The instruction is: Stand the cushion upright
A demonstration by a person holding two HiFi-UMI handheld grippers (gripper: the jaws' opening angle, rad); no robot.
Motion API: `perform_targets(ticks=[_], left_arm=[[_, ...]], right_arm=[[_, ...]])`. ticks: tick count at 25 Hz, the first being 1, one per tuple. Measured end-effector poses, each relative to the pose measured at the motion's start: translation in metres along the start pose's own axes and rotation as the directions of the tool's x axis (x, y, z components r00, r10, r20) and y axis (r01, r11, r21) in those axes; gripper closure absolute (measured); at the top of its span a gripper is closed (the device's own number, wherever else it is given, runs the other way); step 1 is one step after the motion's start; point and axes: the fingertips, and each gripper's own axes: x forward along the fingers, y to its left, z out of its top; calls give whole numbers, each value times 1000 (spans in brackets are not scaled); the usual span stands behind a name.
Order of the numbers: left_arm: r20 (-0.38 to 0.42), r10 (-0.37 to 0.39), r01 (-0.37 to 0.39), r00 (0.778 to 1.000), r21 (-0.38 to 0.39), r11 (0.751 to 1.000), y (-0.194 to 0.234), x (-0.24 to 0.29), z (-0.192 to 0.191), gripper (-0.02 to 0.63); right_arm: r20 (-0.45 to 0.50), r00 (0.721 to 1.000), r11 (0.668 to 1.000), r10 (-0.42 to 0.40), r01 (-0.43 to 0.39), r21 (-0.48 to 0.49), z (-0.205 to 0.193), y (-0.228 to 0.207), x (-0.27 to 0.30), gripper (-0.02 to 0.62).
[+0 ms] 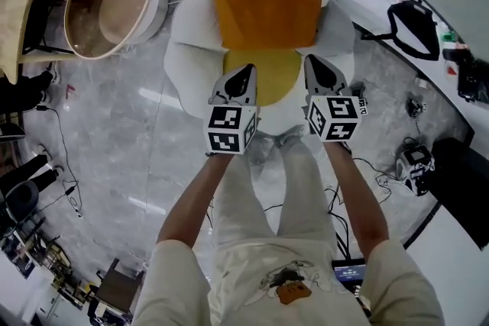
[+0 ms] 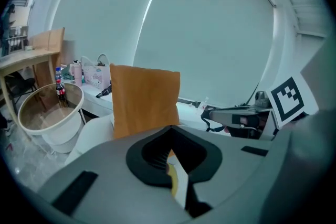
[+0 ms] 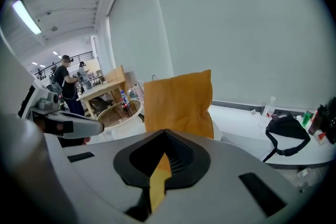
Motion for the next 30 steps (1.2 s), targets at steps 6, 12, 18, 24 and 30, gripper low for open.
perform_targets(ticks=[6,12,18,24,30], left_arm=[[-34,-66,65,997,-38,997,-48,-29,-1,601],[-17,-58,57,998,-80,995,-64,-68,16,601],[14,-34,36,999,-117,992,-66,-107,43,601],[47,-72,75,996,-79,994,-91,-142,62,601],[78,-100,106,992,-84,991,-90,-182,76,601]], right_arm=[[-26,999,1000,28,-28,-5,13,13,-32,574],[-33,997,997,68,-69,-37,26,30,-60,574],[-22,995,995,97,-98,-21,50,52,-92,574],[6,989,989,146,-146,3,72,74,-126,574],[33,988,988,152,-152,-10,87,109,-153,574]])
